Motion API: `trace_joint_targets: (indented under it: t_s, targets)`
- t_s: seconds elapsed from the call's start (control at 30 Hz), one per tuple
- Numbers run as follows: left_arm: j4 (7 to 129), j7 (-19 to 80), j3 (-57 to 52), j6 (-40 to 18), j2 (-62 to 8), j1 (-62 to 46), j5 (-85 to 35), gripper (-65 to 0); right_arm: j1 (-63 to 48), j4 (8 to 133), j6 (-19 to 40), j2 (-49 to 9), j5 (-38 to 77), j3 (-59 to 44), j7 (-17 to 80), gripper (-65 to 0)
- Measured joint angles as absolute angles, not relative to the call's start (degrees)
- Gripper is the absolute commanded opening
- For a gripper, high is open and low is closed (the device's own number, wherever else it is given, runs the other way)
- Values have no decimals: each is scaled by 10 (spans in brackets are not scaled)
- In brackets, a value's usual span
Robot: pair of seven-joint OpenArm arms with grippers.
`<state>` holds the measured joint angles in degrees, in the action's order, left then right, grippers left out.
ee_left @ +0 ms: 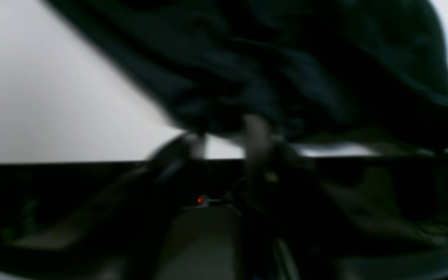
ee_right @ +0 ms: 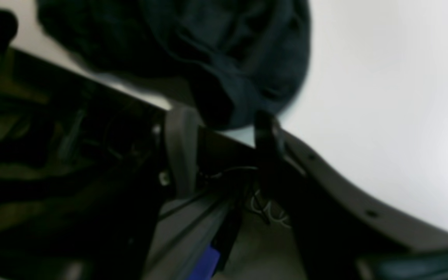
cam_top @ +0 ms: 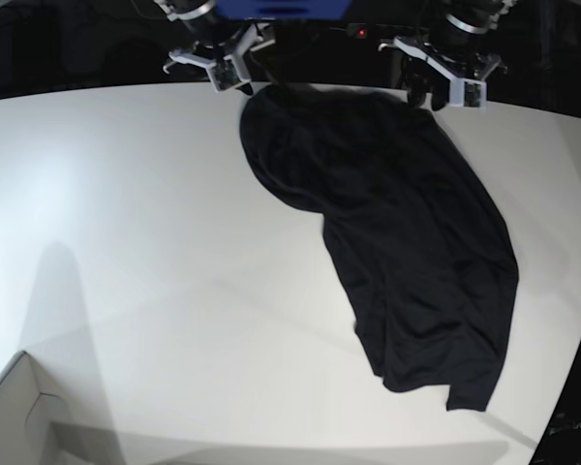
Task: Layout the t-shirt on the table in an organized manner, then fold the t-shirt properly
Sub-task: 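Lower both grippers and pinch opposite edges of the black t-shirt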
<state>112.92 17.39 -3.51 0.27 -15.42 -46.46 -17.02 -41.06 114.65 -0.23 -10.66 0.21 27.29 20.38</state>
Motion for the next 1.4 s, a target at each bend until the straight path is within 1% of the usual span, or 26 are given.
trace_joint_targets:
  t_s: [0.03,0.1,0.13,0.17,0.37,0.53,0.6,0.8,0.97,1.0,1.07,1.1,1.2,1.27,1.33,1.4]
  targets:
    - [1129,174,-38,3,-154,-460,-170,-310,-397,1147,-2,-110,3,280,206,-363]
    - [1129,173,-45,2,-152,-447,-172,-239,-369,1147,0,-109,3,286,220,-361]
    - [1130,171,-53,0,-151,-444,-172,-219,-354,1147,0,-109,2,286,226,-361]
    - [1130,171,-64,0,-151,-444,-172,-212,-340,1146,0,-107,2,285,235,-361]
    - [1125,171,-82,2,-152,-416,-171,-212,-266,1141,0,-105,3,289,287,-361]
    - [1090,175,-92,2,-145,-399,-170,-211,-208,1134,0,-88,3,287,328,-360]
    - [1071,176,-91,0,-141,-383,-171,-210,-185,1113,0,-83,3,287,342,-360]
    - [1009,174,-89,1,-140,-361,-171,-210,-149,1027,0,-82,4,287,342,-362]
    - [983,173,-89,1,-138,-340,-170,-210,-123,983,0,-82,3,287,335,-365]
    - [978,173,-88,0,-138,-337,-170,-210,-120,976,0,-82,3,287,334,-375]
    - [968,171,-88,0,-138,-336,-170,-211,-120,964,0,-82,3,287,336,-431]
    - [964,170,-88,0,-138,-338,-169,-211,-118,953,0,-82,3,287,336,-473]
    - [962,166,-88,0,-138,-338,-170,-211,-102,922,1,-80,6,282,319,-650]
    - [961,165,-88,0,-138,-338,-170,-213,-93,910,7,-75,13,253,315,-650]
    - [961,165,-88,0,-138,-338,-170,-237,-94,914,8,-77,11,220,316,-650]
    - [962,165,-88,0,-138,-340,-170,-302,-99,933,6,-83,4,194,336,-650]
